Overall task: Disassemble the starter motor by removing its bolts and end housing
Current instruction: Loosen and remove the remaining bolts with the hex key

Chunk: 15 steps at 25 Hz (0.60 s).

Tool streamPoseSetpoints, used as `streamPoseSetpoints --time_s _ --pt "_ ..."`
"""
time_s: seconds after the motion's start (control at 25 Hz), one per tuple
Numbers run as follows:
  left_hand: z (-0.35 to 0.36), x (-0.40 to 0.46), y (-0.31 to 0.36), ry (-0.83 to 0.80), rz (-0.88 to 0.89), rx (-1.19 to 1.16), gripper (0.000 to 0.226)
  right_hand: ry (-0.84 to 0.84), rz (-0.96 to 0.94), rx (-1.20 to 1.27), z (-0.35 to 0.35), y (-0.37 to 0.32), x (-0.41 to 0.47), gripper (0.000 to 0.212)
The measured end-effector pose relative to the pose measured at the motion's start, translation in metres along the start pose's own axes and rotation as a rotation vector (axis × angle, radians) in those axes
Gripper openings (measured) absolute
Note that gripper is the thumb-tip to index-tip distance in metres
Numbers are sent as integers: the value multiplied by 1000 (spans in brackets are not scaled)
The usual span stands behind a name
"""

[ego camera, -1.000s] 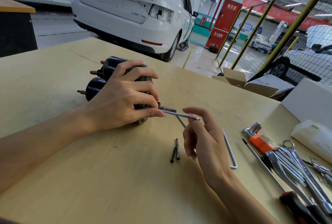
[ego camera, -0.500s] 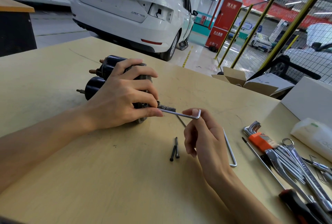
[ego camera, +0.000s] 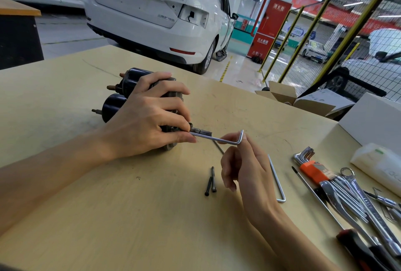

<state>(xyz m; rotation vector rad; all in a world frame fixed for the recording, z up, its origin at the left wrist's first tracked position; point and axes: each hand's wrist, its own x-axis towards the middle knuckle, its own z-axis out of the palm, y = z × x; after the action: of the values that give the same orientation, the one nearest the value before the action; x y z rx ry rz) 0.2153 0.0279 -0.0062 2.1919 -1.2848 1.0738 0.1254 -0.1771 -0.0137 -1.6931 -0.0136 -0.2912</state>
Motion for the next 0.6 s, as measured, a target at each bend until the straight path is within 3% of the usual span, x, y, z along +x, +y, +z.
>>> streamPoseSetpoints --time_s 0.32,0.6 --pt "-2 0 0 -13 8 9 23 -83 14 66 0 -3 -1 59" --pt "0 0 0 0 11 17 25 -139 -22 137 -1 -2 -1 48"
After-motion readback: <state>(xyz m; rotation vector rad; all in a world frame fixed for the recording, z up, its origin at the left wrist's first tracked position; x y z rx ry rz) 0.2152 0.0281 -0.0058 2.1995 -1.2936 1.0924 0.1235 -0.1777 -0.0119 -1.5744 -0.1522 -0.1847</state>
